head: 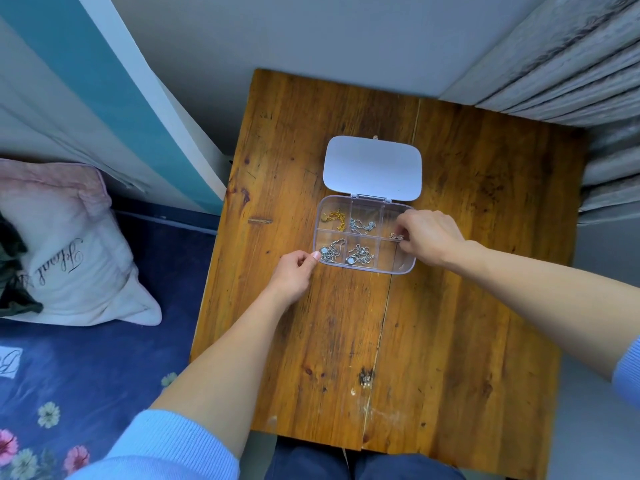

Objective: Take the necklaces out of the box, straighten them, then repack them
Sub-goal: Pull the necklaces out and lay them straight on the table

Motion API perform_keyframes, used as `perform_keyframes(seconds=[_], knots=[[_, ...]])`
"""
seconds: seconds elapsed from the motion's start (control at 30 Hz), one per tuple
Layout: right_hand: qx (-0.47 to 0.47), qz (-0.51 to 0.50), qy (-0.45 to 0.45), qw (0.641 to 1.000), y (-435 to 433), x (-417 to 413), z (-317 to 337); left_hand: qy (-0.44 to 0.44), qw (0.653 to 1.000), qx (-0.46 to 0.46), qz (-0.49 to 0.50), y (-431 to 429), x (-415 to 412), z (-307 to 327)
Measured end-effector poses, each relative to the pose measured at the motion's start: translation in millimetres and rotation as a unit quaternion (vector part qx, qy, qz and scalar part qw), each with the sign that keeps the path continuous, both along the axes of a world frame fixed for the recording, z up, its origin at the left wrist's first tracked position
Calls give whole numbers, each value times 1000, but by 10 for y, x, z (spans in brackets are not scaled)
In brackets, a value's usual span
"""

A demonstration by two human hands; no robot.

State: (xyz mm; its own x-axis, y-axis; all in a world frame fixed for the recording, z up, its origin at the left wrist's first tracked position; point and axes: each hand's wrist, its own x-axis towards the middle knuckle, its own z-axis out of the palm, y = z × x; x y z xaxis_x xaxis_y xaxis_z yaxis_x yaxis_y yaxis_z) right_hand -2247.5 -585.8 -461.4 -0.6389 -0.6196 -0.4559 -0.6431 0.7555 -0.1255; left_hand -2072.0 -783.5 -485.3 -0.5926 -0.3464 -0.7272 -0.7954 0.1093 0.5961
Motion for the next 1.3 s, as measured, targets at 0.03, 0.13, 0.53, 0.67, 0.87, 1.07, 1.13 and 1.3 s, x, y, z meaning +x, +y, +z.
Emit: perform_keyframes(seconds=[0.03,0.13,0.53,0.67,0.87,1.07,1.13,1.3], knots=[[-12,1,-1,1000,23,0,-7,-1,1000,4,3,1,1,4],[-39,-9,-13,999,96,-8,-26,-1,1000,7,7,3,-5,10],[47,8,34,998,-15,152,-105,-1,1000,16,26,19,-11,32],[35,-2,31,999,-48,114,-84,4,999,25,34,18,-9,24],[-13,-32,23,999,24,154,-68,0,999,30,43,25,-11,60],[-88,-69,17,994,119,122,89,-12,998,18,55,31,-25,132],[-134,-92,29,986,171,150,192,-4,998,-28,65,31,-18,187],[-283,-324,-105,897,451,156,495,68,980,-177,56,117,-50,422]])
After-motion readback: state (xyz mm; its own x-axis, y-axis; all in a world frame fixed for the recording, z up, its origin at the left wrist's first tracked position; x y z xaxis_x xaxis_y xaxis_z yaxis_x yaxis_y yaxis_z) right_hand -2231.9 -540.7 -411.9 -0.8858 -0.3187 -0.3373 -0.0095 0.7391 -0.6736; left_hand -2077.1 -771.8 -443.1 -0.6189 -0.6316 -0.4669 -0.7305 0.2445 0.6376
